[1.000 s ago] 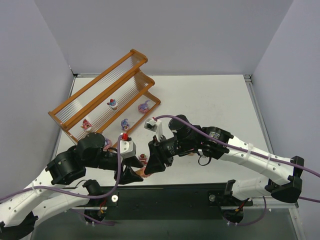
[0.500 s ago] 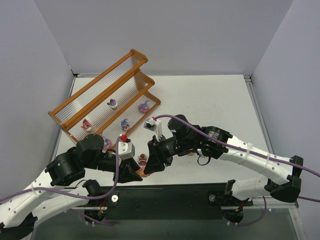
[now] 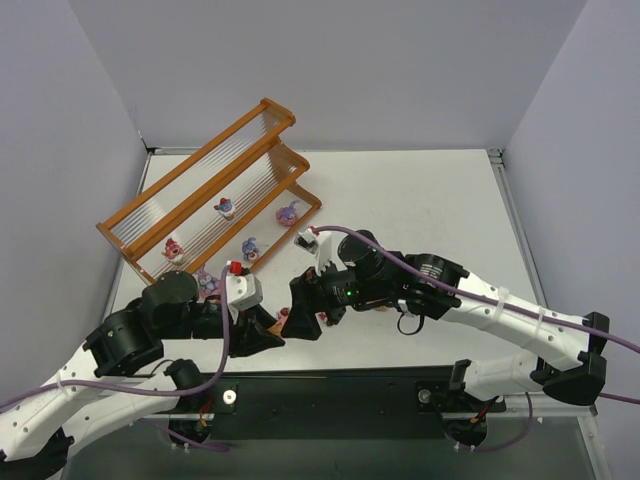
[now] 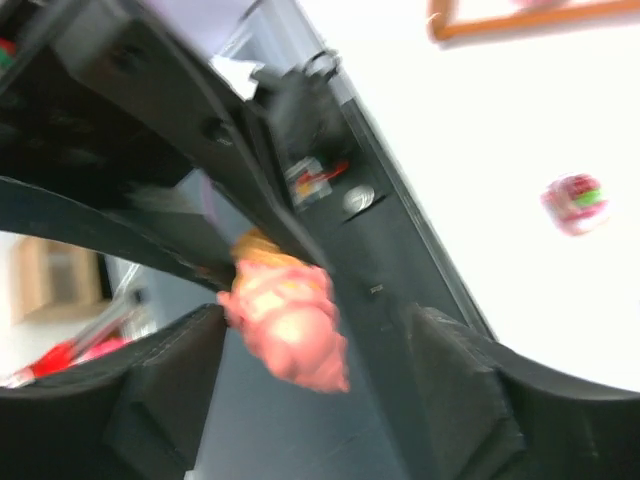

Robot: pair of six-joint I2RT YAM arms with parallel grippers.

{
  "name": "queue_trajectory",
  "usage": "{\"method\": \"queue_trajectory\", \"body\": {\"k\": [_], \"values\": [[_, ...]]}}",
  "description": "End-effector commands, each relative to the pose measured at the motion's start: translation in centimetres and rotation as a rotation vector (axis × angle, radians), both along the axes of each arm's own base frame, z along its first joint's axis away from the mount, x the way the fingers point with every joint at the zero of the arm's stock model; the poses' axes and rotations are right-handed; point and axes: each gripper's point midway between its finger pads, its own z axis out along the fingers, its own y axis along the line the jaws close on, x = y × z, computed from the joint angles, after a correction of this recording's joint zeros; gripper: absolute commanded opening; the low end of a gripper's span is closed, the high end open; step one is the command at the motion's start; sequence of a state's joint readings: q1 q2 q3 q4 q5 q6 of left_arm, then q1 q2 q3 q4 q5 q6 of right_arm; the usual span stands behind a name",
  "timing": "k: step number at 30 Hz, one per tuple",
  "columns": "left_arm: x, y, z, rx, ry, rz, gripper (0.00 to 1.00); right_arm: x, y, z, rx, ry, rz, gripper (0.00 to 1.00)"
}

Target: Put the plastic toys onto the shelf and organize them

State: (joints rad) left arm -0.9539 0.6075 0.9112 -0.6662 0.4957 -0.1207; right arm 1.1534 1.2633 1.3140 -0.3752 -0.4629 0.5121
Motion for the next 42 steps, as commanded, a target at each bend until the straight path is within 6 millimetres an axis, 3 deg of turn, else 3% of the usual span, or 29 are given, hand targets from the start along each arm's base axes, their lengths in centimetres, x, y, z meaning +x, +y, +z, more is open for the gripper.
{"method": "queue_trajectory", "body": {"k": [1, 4, 5, 7, 8, 11, 14, 15, 22, 27, 30, 38, 42], "values": [[3.2, 0.4, 3.5, -0.126, -0.105, 0.195, 0.00, 3.3, -1.5, 3.1, 0.066, -0.136, -0.208, 0.78], [4.9, 1.2, 4.0, -0.152, -0.115, 0.315, 0.00, 5.5, -2.5, 4.9, 0.129, -0.199, -0.351, 0.83], [5.2, 1.3, 4.2, -0.161, -0.116, 0.335, 0.00, 6.5, -2.9, 6.3, 0.181, -0.225, -0.420, 0.84], [5.7, 1.7, 5.2, -0.210, -0.127, 0.382, 0.00, 7.6, -3.4, 6.9, 0.215, -0.242, -0.496, 0.85], [6.3, 2.1, 5.6, -0.229, -0.139, 0.425, 0.00, 8.2, -3.4, 8.3, 0.281, -0.242, -0.546, 0.85], [7.3, 3.1, 7.8, -0.345, -0.173, 0.513, 0.00, 8.9, -2.8, 10.0, 0.385, -0.233, -0.596, 0.85], [9.0, 4.6, 8.6, -0.420, -0.185, 0.649, 0.00, 9.7, -1.8, 11.3, 0.450, -0.224, -0.637, 0.85], [9.4, 5.1, 9.7, -0.473, -0.200, 0.683, 0.00, 10.1, -1.6, 11.3, 0.454, -0.223, -0.670, 0.86], [11.7, 5.9, 9.9, -0.530, -0.261, 0.808, 0.00, 12.1, 2.1, 11.6, 0.426, -0.291, -0.717, 0.85], [11.8, 7.0, 10.6, -0.560, -0.289, 0.846, 0.00, 11.9, 3.6, 12.7, 0.467, -0.300, -0.677, 0.84], [12.0, 7.1, 10.5, -0.558, -0.294, 0.855, 0.00, 11.8, 4.6, 12.2, 0.451, -0.297, -0.659, 0.82], [12.6, 7.0, 9.8, -0.531, -0.281, 0.885, 0.00, 11.0, 5.0, 12.6, 0.496, -0.337, -0.618, 0.77], [12.6, 7.1, 9.8, -0.530, -0.283, 0.887, 0.00, 10.8, 5.0, 12.4, 0.490, -0.346, -0.609, 0.83]]}}
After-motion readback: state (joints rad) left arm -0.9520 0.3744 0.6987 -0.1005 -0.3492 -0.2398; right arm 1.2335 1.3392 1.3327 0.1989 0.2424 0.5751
